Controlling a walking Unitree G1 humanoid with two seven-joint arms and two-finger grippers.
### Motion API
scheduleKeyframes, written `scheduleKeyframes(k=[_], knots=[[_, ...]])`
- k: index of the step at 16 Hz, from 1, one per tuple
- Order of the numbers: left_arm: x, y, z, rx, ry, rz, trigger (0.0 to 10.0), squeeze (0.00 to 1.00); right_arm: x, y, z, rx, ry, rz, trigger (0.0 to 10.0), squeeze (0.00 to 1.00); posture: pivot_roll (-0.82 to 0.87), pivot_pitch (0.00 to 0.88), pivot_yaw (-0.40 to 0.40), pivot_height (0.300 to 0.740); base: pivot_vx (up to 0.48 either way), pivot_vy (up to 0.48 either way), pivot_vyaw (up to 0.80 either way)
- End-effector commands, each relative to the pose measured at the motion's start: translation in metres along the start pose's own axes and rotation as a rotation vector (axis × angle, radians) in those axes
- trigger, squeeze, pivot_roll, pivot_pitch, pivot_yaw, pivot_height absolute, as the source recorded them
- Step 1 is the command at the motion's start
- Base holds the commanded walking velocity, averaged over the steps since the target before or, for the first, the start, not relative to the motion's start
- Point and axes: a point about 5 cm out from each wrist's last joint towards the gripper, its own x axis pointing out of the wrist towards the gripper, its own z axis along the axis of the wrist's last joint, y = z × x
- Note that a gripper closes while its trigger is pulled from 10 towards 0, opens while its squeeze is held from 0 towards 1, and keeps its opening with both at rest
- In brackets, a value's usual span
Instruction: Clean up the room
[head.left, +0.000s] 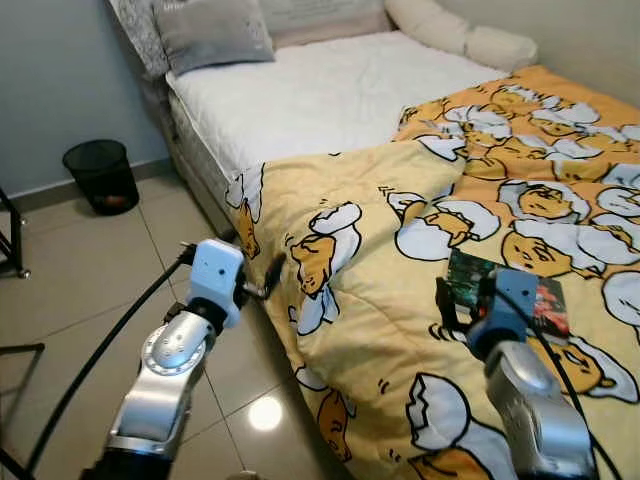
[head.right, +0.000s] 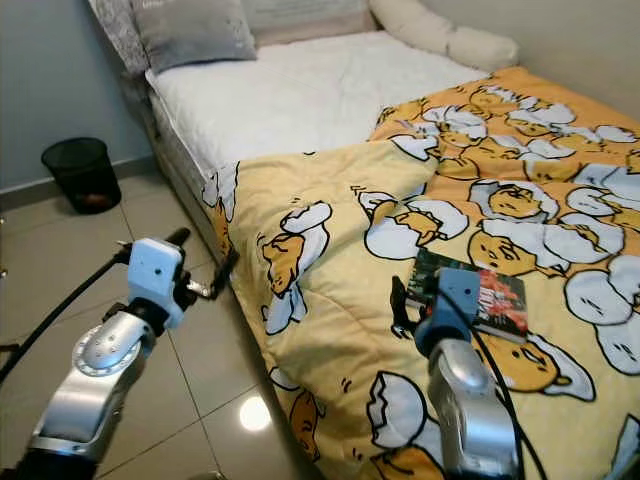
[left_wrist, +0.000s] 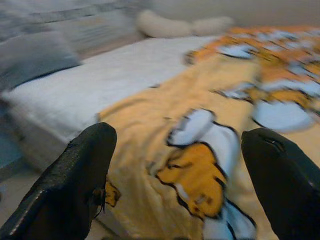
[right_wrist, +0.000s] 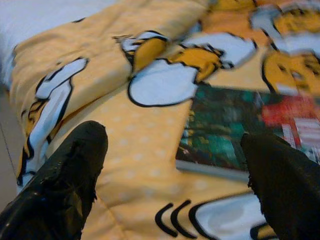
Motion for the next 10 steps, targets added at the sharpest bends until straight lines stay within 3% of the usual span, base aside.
scheduleKeyframes(k=[1, 4, 6, 8, 9, 10], knots=[[-0.001, -0.009, -0.004, 0.0, 0.024, -0.094, 10.0, 1.0, 0.004, -0.009, 0.0, 0.061, 0.026, -0.054, 10.0, 0.0, -0.03, 0.0, -0.013, 0.74, 0.0, 0.0, 0.0], [-0.003, -0.015, -0.009, 0.049, 0.06, -0.237, 10.0, 1.0, 0.018, -0.015, 0.0, 0.211, 0.085, -0.085, 10.0, 0.0, -0.03, 0.0, -0.011, 0.74, 0.0, 0.0, 0.0], [-0.004, -0.014, -0.009, 0.057, 0.062, -0.257, 10.0, 1.0, 0.023, -0.015, 0.004, 0.288, 0.088, -0.081, 10.0, 0.0, -0.02, 0.0, -0.014, 0.74, 0.0, 0.0, 0.0], [-0.005, -0.013, -0.008, 0.057, 0.062, -0.266, 10.0, 1.0, 0.026, -0.014, 0.003, 0.303, 0.108, -0.083, 10.0, 0.0, -0.02, 0.0, -0.016, 0.74, 0.0, 0.0, 0.0], [-0.005, -0.014, -0.008, 0.053, 0.064, -0.286, 10.0, 1.0, 0.031, -0.009, 0.003, 0.414, 0.101, -0.064, 10.0, 0.0, -0.01, 0.0, -0.016, 0.74, 0.0, 0.0, 0.0], [-0.006, -0.014, -0.008, 0.052, 0.065, -0.293, 10.0, 1.0, 0.033, -0.008, 0.004, 0.429, 0.099, -0.067, 10.0, 0.0, -0.01, 0.0, -0.016, 0.74, 0.0, 0.0, 0.0]])
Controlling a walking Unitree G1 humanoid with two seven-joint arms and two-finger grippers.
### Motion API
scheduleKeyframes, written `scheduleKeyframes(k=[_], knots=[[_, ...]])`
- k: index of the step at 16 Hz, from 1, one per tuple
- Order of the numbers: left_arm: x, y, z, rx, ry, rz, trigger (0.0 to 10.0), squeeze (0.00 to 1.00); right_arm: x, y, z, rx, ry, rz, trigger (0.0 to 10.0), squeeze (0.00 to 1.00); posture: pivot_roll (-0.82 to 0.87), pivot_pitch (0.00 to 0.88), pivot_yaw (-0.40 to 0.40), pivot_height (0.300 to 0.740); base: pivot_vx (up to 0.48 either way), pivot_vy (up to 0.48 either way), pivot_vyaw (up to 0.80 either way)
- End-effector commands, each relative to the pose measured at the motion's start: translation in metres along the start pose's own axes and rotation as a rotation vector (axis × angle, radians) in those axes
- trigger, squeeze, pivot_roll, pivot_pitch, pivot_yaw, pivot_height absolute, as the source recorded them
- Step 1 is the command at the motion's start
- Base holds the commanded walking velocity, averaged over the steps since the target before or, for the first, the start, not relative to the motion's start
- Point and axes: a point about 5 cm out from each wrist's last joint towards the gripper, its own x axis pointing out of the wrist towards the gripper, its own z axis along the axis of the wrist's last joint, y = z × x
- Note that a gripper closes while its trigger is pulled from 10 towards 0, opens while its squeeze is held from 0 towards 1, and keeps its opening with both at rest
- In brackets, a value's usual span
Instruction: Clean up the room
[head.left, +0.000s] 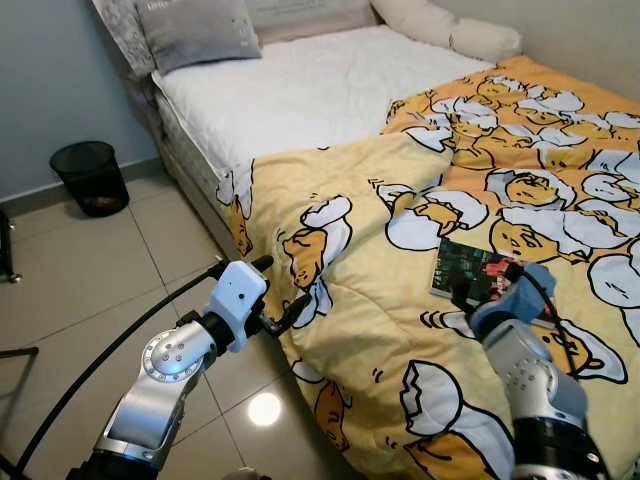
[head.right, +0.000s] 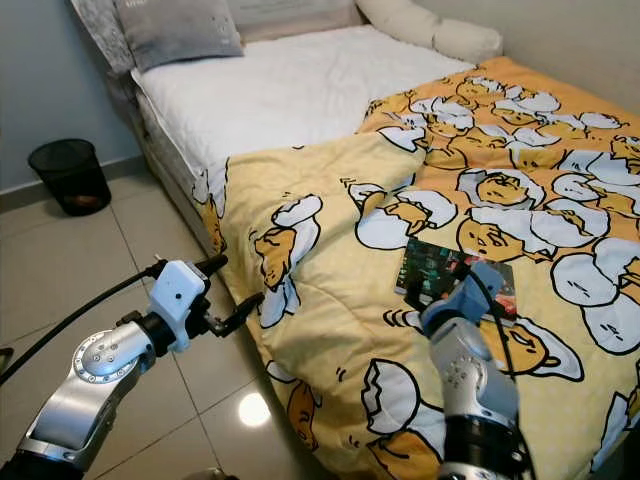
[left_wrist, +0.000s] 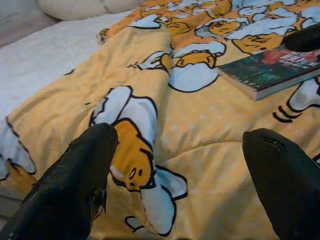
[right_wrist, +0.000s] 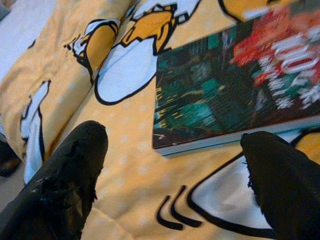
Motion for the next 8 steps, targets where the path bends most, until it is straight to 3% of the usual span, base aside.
scheduleKeyframes(k=[1, 5, 8], knots=[[0.001, -0.002, 0.002, 0.004, 0.002, -0.023, 10.0, 1.0, 0.002, 0.001, 0.003, 0.037, -0.014, -0.006, 10.0, 0.0, -0.01, 0.0, -0.016, 0.74, 0.0, 0.0, 0.0], [0.004, -0.018, 0.012, 0.022, 0.01, -0.251, 10.0, 1.0, 0.025, -0.003, -0.005, 0.317, 0.107, -0.023, 10.0, 0.0, 0.03, 0.012, -0.013, 0.74, 0.0, 0.0, 0.0], [-0.003, -0.024, 0.014, 0.011, 0.023, -0.358, 10.0, 1.0, 0.034, -0.008, -0.008, 0.419, 0.119, -0.041, 10.0, 0.0, 0.05, 0.056, 0.013, 0.74, 0.0, 0.0, 0.0]])
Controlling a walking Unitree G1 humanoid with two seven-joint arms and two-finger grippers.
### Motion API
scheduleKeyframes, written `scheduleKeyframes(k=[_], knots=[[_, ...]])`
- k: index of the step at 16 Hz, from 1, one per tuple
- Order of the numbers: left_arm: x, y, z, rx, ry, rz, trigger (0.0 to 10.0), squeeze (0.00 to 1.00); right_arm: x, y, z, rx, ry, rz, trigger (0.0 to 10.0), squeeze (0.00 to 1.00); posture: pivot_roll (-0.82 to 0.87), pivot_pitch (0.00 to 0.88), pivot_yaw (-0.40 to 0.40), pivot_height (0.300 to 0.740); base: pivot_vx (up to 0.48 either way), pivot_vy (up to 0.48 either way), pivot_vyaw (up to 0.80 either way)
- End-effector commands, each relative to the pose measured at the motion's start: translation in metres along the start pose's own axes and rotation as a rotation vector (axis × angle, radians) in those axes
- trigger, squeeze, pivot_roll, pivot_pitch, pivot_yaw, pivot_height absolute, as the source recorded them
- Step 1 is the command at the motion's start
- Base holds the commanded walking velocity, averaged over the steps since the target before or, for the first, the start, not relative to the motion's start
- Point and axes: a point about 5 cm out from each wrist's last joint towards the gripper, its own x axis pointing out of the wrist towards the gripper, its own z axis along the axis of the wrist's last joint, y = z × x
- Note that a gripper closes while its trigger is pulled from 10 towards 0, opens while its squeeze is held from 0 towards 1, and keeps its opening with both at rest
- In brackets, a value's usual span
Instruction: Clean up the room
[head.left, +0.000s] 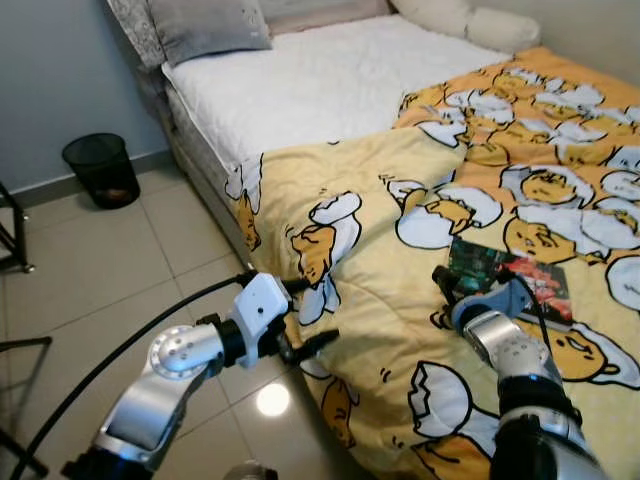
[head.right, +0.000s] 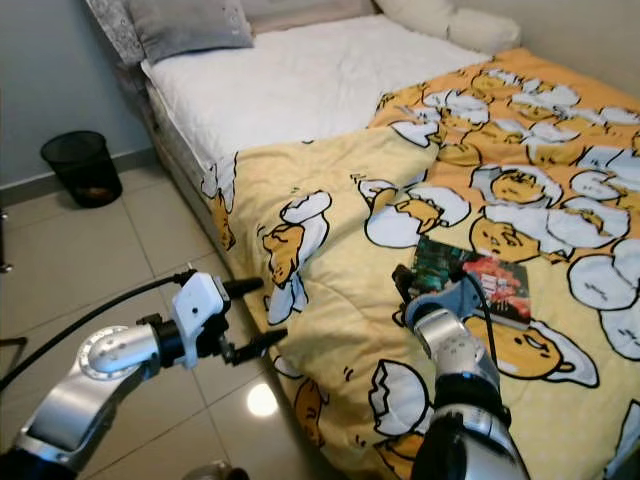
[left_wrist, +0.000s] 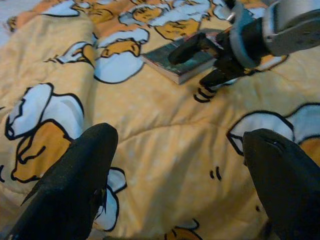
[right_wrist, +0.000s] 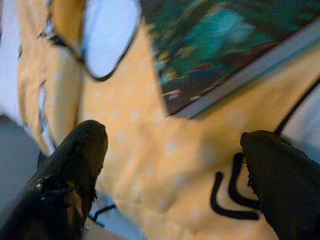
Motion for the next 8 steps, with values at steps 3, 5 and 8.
scheduleKeyframes(k=[3, 5, 8], knots=[[-0.007, -0.006, 0.0, -0.017, 0.017, -0.045, 10.0, 1.0, 0.004, -0.003, 0.012, 0.109, -0.07, -0.008, 10.0, 0.0, 0.07, 0.072, 0.02, 0.74, 0.0, 0.0, 0.0], [-0.016, -0.01, -0.008, -0.023, 0.056, -0.022, 10.0, 1.0, 0.005, -0.008, 0.023, 0.18, -0.14, -0.016, 10.0, 0.0, 0.08, 0.071, 0.018, 0.74, 0.0, 0.0, 0.0], [-0.034, -0.013, -0.022, -0.055, 0.109, 0.025, 10.0, 1.0, 0.004, -0.008, 0.036, 0.234, -0.196, 0.012, 10.0, 0.0, 0.09, 0.067, 0.005, 0.74, 0.0, 0.0, 0.0]])
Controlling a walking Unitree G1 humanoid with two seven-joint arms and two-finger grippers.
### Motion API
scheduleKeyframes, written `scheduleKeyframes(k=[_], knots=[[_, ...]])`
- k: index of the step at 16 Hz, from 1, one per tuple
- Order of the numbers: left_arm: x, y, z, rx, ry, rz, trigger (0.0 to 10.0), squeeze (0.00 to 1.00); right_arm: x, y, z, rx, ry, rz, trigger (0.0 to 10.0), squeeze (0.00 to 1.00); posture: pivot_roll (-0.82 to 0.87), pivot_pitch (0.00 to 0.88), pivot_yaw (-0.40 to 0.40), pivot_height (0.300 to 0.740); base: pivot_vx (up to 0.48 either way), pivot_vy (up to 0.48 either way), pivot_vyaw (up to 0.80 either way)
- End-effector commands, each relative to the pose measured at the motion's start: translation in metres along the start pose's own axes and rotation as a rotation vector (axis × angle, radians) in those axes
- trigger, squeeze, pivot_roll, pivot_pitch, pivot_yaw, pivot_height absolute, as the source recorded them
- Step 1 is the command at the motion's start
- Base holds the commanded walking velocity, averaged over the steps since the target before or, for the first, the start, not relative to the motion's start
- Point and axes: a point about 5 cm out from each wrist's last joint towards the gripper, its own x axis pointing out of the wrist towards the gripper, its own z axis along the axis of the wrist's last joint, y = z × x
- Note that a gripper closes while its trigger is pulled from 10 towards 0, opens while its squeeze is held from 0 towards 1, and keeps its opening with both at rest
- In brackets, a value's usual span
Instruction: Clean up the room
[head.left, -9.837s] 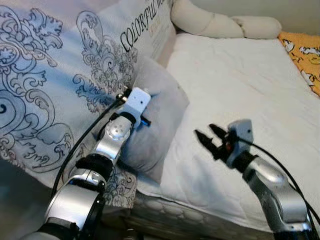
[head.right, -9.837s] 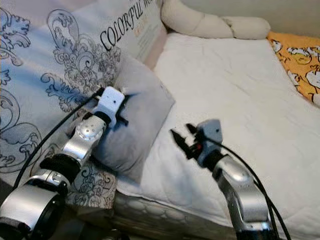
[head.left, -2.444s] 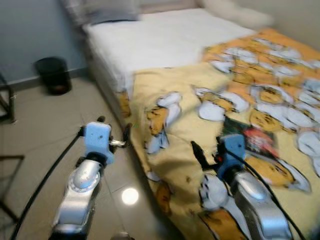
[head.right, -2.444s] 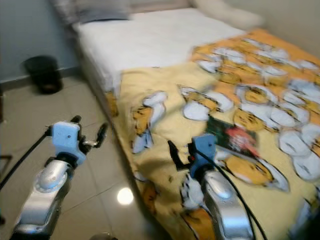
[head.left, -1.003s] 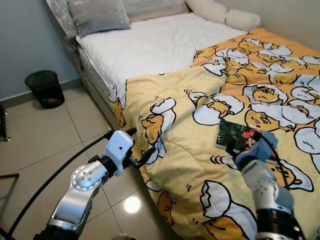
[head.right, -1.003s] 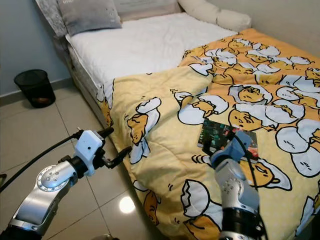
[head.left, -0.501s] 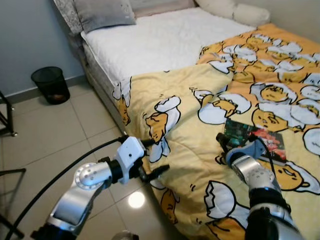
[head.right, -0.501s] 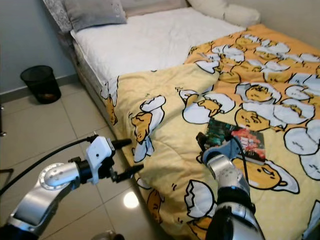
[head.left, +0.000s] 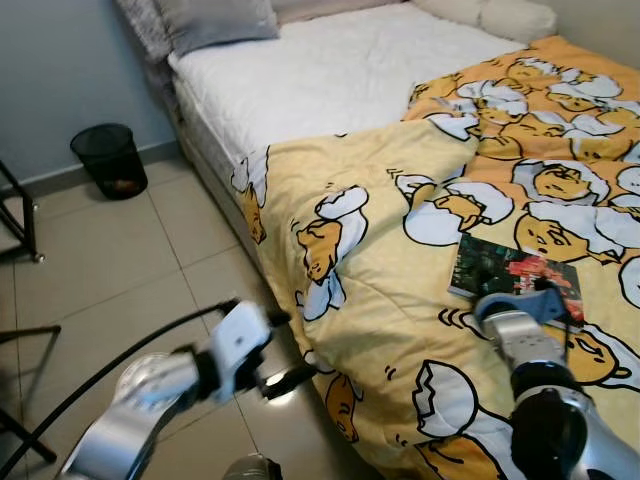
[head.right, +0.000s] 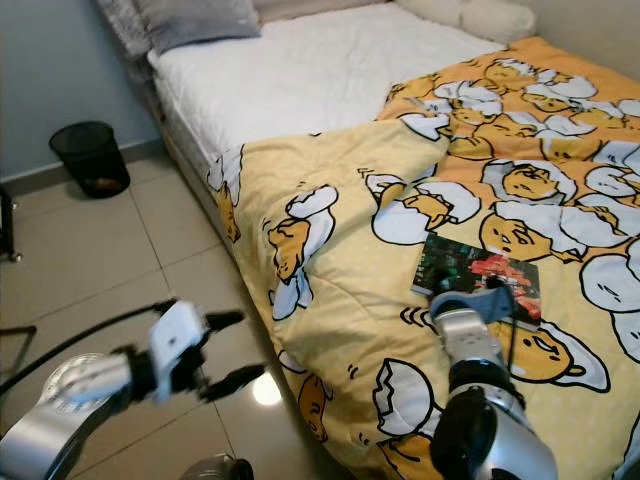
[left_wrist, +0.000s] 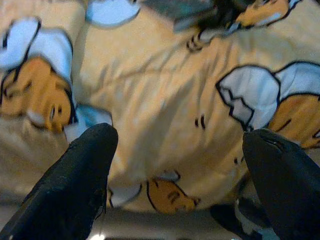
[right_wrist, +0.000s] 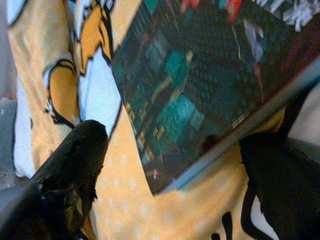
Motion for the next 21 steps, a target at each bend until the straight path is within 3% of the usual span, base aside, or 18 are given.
scheduleKeyframes(k=[1, 7, 11, 12, 15, 18, 21], knots=[[-0.004, 0.003, 0.005, 0.019, -0.011, 0.022, 10.0, 1.0, 0.001, 0.005, 0.004, 0.016, -0.021, 0.016, 10.0, 0.0, 0.09, 0.066, 0.003, 0.74, 0.0, 0.0, 0.0], [-0.011, -0.003, 0.001, 0.01, -0.022, 0.028, 10.0, 1.0, 0.003, 0.003, 0.015, 0.023, -0.067, 0.013, 10.0, 0.0, 0.1, 0.064, -0.008, 0.74, 0.0, 0.0, 0.0], [-0.001, -0.002, 0.021, 0.027, -0.119, 0.005, 10.0, 1.0, 0.001, -0.01, 0.012, -0.038, -0.089, -0.051, 10.0, 0.0, 0.12, 0.094, 0.005, 0.74, 0.0, 0.0, 0.0], [0.003, 0.0, 0.036, 0.028, -0.172, -0.003, 10.0, 1.0, 0.001, -0.015, 0.008, -0.031, -0.08, -0.055, 10.0, 0.0, 0.13, 0.112, 0.015, 0.74, 0.0, 0.0, 0.0], [0.002, 0.004, 0.047, 0.046, -0.182, -0.018, 10.0, 1.0, 0.0, -0.018, 0.004, -0.021, -0.086, -0.048, 10.0, 0.0, 0.15, 0.134, 0.036, 0.74, 0.0, 0.0, 0.0], [-0.001, 0.005, 0.048, 0.044, -0.165, -0.024, 10.0, 1.0, 0.0, -0.009, 0.024, 0.169, -0.198, 0.016, 10.0, 0.0, 0.16, 0.142, 0.046, 0.74, 0.0, 0.0, 0.0], [-0.005, 0.007, 0.045, 0.036, -0.145, -0.019, 10.0, 1.0, 0.0, 0.003, 0.038, 0.236, -0.254, 0.108, 10.0, 0.0, 0.17, 0.142, 0.043, 0.74, 0.0, 0.0, 0.0]])
